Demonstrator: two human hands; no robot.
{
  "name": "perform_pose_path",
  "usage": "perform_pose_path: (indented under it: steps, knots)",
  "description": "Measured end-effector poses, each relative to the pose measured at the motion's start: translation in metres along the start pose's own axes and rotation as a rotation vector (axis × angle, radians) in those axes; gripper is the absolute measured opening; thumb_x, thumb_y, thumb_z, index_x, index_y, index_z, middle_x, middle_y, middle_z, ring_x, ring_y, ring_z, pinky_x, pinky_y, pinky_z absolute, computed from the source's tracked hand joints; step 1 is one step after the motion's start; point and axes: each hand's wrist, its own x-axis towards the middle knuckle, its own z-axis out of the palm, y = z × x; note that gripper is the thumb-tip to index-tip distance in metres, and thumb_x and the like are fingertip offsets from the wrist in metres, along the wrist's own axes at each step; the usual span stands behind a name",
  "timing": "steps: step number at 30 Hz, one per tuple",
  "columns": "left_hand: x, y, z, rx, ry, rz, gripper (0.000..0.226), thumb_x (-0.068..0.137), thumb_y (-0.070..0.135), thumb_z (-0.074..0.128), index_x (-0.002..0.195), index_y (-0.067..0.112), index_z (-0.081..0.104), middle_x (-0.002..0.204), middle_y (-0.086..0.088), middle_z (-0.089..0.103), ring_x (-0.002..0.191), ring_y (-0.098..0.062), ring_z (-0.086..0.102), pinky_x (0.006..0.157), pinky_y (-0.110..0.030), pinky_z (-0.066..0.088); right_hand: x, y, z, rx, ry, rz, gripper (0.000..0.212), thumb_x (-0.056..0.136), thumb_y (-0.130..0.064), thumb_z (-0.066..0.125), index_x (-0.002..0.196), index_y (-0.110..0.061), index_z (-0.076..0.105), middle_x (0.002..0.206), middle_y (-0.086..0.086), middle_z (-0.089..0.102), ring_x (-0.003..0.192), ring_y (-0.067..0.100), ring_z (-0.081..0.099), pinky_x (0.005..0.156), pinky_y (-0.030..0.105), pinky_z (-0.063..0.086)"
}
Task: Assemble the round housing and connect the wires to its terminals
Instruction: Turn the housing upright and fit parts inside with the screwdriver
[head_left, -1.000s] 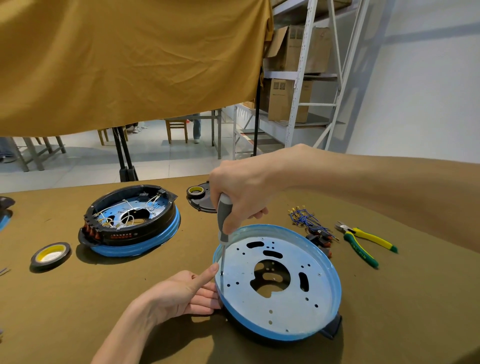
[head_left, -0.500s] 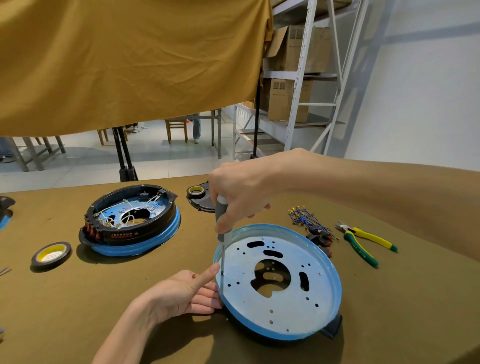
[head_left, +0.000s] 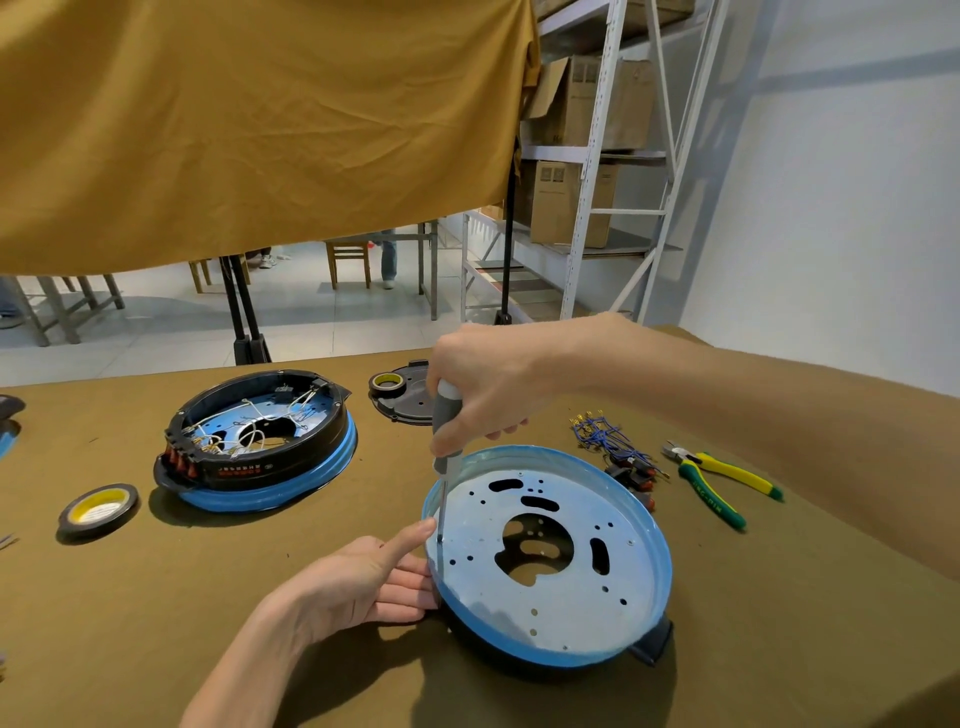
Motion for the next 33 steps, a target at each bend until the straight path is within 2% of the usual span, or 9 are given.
perform_pose_path:
  steps: [3,8,11,13,17,21,26,31,33]
  knots:
    - [0.001,-0.001,0.002,-0.049,0.043,0.018,0.096,0.053,0.076,0.075,0.117,0.004,0.069,0.106,-0.012,0.079,0.098,-0.023,0.077,0.076,-0.033,0.063,-0.016,0.022,-0.006,0.153,0.065,0.046,0.027,0.089,-0.034,0.077,0.088,-0.008,0.073,0.068,0.005,0.075,0.052,0.014,0.067,0.048,0.023,0.053]
    - [0.004,0.004,0.016,-0.203,0.167,0.061,0.092,0.054,0.069,0.083,0.111,0.001,0.061,0.096,-0.010,0.079,0.092,-0.024,0.078,0.069,-0.033,0.063,-0.058,0.089,0.015,0.724,0.377,0.215,0.019,0.092,-0.018,0.075,0.098,-0.001,0.070,0.082,0.015,0.077,0.068,0.022,0.071,0.060,0.028,0.060]
    - [0.004,0.011,0.024,-0.288,0.236,0.086,0.078,0.074,0.047,0.086,0.129,0.007,0.048,0.104,-0.008,0.069,0.099,-0.025,0.072,0.066,-0.035,0.062,-0.075,0.116,0.068,1.032,0.481,0.409,0.021,0.087,-0.006,0.077,0.094,-0.002,0.058,0.086,0.020,0.077,0.076,0.029,0.076,0.067,0.035,0.064]
    - [-0.001,0.016,0.022,-0.363,0.263,0.115,0.063,0.080,0.032,0.084,0.128,0.007,0.050,0.109,-0.013,0.068,0.102,-0.029,0.071,0.067,-0.038,0.062,-0.081,0.130,0.106,1.100,0.583,0.579,0.030,0.081,-0.005,0.079,0.092,-0.006,0.052,0.083,0.021,0.076,0.066,0.027,0.074,0.058,0.035,0.061]
    - [-0.024,0.036,0.011,-0.437,0.285,0.233,0.034,0.088,0.019,0.075,0.114,0.002,0.060,0.096,-0.018,0.078,0.085,-0.030,0.077,0.065,-0.038,0.061,-0.087,0.149,0.174,0.866,0.701,0.781,0.034,0.087,-0.027,0.075,0.092,-0.015,0.044,0.073,0.007,0.063,0.058,0.021,0.057,0.053,0.035,0.043]
    - [-0.043,0.066,0.008,-0.330,0.442,0.505,0.024,0.092,0.017,0.073,0.111,0.003,0.070,0.105,-0.011,0.079,0.089,-0.023,0.075,0.077,-0.037,0.059,-0.088,0.146,0.217,0.600,0.668,0.731,0.030,0.097,-0.042,0.060,0.095,-0.020,0.040,0.082,0.000,0.060,0.067,0.016,0.052,0.058,0.035,0.035]
    - [-0.060,0.093,0.027,0.148,0.658,0.937,0.053,0.077,0.012,0.086,0.121,0.027,0.061,0.102,0.016,0.073,0.095,0.002,0.070,0.076,-0.019,0.058,-0.081,0.139,0.231,0.405,0.636,0.715,0.026,0.097,-0.030,0.066,0.101,-0.025,0.040,0.089,-0.010,0.054,0.073,0.004,0.052,0.053,0.020,0.031]
    - [-0.051,0.078,0.052,0.615,0.715,1.102,0.090,0.062,0.023,0.094,0.140,0.026,0.050,0.117,0.019,0.060,0.104,0.007,0.059,0.084,-0.004,0.048,-0.072,0.137,0.230,0.350,0.666,0.746,0.019,0.098,-0.030,0.065,0.103,-0.023,0.047,0.096,-0.007,0.055,0.084,0.008,0.054,0.061,0.020,0.040]
    - [-0.047,0.068,0.060,0.761,0.684,1.161,0.097,0.057,0.026,0.095,0.141,0.027,0.047,0.118,0.025,0.053,0.103,0.019,0.053,0.081,0.005,0.041,-0.068,0.136,0.226,0.436,0.800,0.727,0.008,0.101,-0.028,0.059,0.100,-0.022,0.054,0.096,-0.005,0.057,0.088,0.012,0.056,0.069,0.024,0.045]
